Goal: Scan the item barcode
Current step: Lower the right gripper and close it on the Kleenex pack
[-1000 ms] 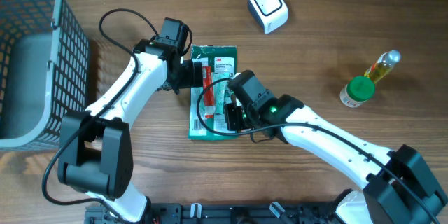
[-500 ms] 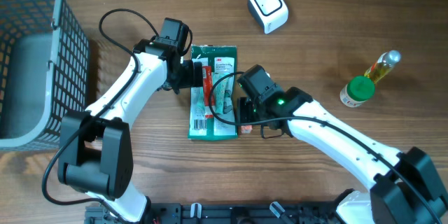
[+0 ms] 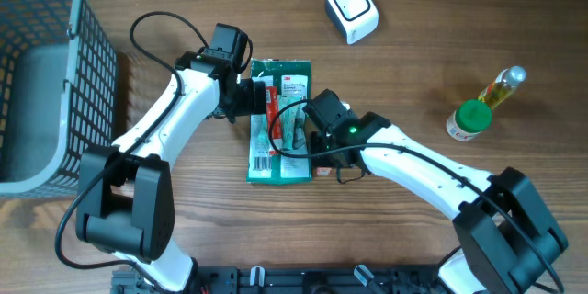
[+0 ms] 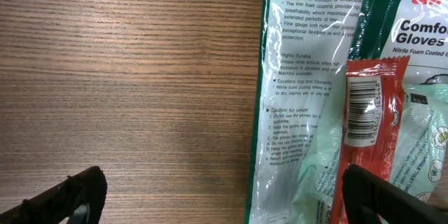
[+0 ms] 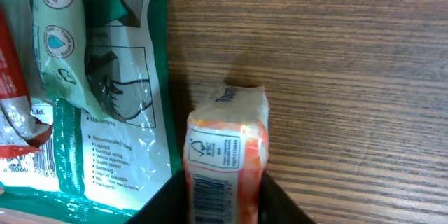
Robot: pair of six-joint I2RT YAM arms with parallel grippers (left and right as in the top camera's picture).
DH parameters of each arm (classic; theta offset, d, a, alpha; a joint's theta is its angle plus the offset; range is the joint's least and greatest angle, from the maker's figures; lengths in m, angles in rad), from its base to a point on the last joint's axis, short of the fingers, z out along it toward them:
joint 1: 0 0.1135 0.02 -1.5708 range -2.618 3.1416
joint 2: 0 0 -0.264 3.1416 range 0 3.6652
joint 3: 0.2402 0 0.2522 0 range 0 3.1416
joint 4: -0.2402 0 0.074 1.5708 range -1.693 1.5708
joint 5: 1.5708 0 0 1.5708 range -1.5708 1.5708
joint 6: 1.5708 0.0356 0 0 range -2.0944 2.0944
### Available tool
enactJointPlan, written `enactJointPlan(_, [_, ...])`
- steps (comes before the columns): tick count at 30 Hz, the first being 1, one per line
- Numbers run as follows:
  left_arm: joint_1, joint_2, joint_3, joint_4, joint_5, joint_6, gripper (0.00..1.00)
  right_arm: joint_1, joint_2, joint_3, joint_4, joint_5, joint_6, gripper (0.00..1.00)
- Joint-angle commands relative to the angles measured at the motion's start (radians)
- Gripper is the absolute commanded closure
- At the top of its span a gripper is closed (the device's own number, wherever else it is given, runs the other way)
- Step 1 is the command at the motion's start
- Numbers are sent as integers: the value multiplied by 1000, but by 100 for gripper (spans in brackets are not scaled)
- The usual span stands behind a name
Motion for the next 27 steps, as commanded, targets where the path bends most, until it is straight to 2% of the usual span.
enactJointPlan(1, [-3, -16, -5, 0, -6, -2, 0, -10, -2, 16, -8, 75, -4, 84])
enactJointPlan(8, [-3, -16, -5, 0, -6, -2, 0, -66, -99, 28, -54, 139, -56, 85])
enactJointPlan(15, [-3, -16, -5, 0, -6, -2, 0, -99, -124, 28, -142, 314, -108, 84])
enactJointPlan(27, [-3, -16, -5, 0, -6, -2, 0, -100, -120, 26, -142, 222, -98, 84])
